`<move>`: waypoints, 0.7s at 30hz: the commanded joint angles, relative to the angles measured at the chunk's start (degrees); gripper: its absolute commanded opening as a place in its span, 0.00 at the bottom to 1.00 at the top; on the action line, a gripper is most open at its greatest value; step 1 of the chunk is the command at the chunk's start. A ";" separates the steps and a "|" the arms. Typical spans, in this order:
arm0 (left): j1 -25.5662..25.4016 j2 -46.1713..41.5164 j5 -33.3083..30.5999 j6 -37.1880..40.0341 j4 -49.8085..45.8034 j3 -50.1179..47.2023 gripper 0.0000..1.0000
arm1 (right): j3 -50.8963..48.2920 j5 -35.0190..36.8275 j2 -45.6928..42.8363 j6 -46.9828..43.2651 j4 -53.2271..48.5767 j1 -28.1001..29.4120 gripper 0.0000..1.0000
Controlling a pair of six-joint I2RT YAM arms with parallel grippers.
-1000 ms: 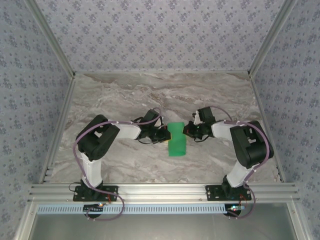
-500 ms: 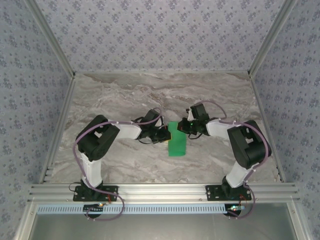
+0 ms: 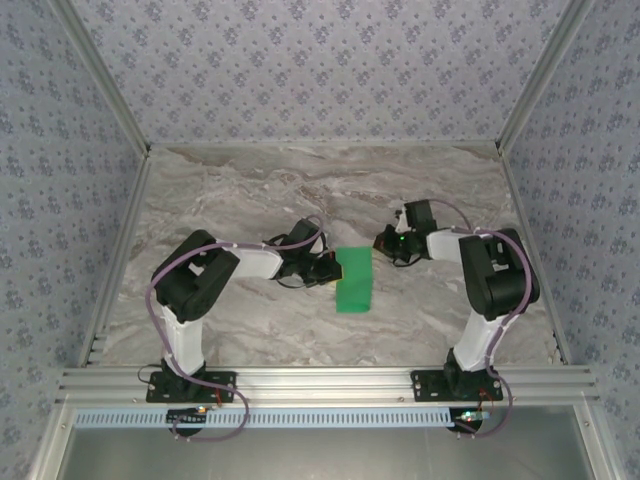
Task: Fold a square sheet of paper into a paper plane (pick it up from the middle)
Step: Fold the square sheet of paper in half at the center of the table.
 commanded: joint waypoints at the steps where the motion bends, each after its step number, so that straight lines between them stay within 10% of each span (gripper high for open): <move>1: 0.05 5.74 -10.38 1.48 -16.68 -5.65 0.00 | 0.89 7.62 -1.42 -0.50 -3.22 -2.98 0.00; 10: 0.59 5.30 -10.92 2.35 -16.99 -4.65 0.00 | -8.08 3.81 -15.45 0.02 -6.69 8.61 0.00; 21: 0.61 5.82 -11.37 3.10 -18.04 -3.06 0.00 | -12.83 4.09 -10.49 2.36 -7.32 17.41 0.00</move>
